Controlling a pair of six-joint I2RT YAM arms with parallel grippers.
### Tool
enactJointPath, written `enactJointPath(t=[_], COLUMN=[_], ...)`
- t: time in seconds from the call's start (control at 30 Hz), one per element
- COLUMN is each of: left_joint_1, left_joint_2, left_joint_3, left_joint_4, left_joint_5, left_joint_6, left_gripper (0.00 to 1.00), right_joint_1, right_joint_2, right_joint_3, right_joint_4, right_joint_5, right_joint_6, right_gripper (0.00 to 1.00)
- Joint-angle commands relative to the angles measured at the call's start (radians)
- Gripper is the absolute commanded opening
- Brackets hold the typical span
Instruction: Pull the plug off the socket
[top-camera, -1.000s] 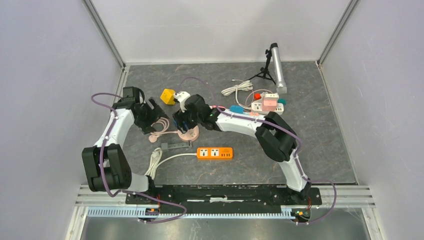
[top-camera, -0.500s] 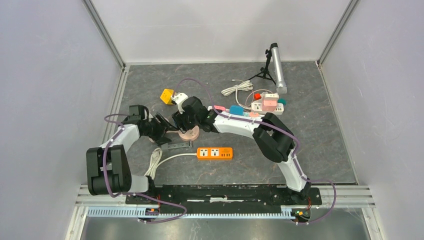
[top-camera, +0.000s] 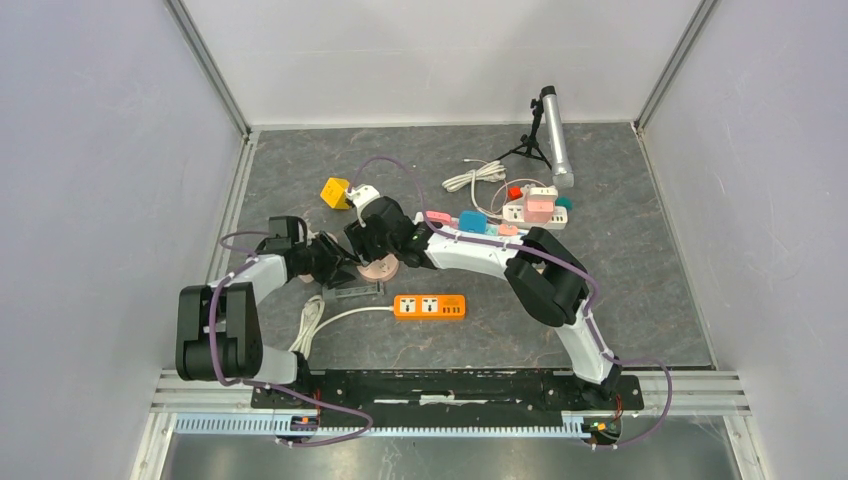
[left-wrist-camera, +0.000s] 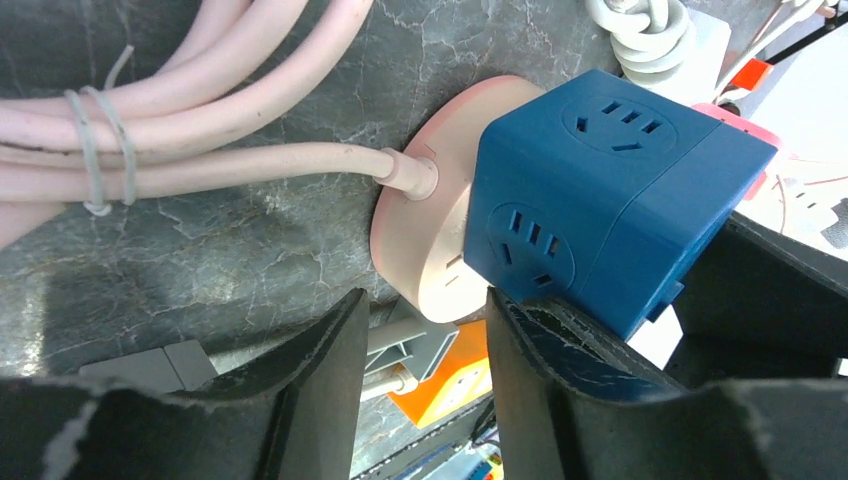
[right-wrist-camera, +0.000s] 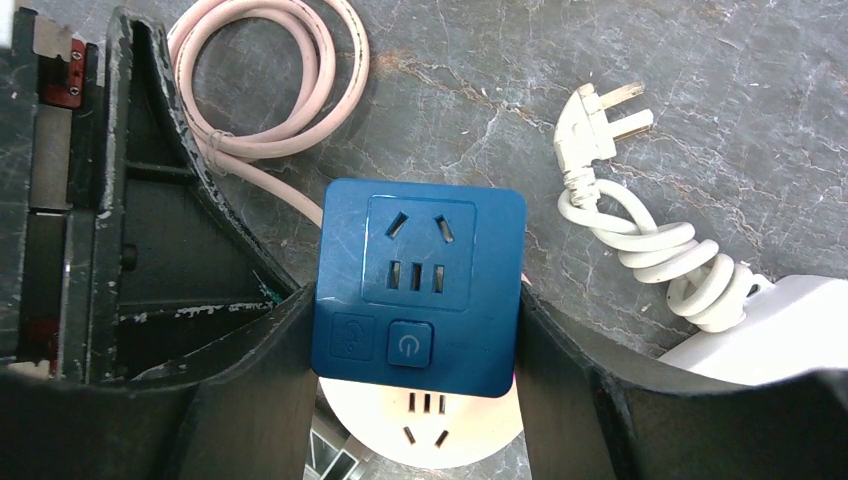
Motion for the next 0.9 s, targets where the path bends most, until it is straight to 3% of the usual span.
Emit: enactJointPath(t=[0.0,0.17,0.37,0.43,0.57,0.6,0.87], left_joint_1=[-0.017,-0.026,-0.029,-0.029,-0.029,-0.029,-0.03], left_joint_2=[0.005,0.025,0.108,0.121,0.119,0.118,0.12], left_joint_3=[-0.004,-0.035,-0.045,-0.044,-0.046,-0.047,-0.044], left_joint_4=[0.065,0.083,0.139,0.138,0.085,0.07,-0.006], left_joint_5=[-0.07,-0.103,-0.025,-0.02,-0.054,-0.066,-0.122], left_joint_6=[-0.043,-0.069,-0.083,-0.08,-0.063,-0.054,-0.015], left_gripper=[0.51,0.44,0.38,0.36,0.29,0.27,0.19], right_joint_1=[0.007,0.005,0.004,0.003,0.002,0.002,-0.027], right_joint_2=[-0.04,-0.065,-0.028,-0.022,-0.034,-0.041,-0.086], right_joint_3=[0.009,-0.031,0.021,0.03,0.037,0.038,0.052], right_joint_4=[-0.041,0.054,0.02,0.013,0.003,0.0,0.046], right_joint_5=[-0.001,-0.05,-0.045,-0.045,-0.033,-0.031,-0.187], right_joint_6=[0.033,-0.021,-0.029,-0.036,-0.027,-0.02,0.065], right_gripper=[0.39,0.6,0.57,0.48,0.05,0.0,0.0])
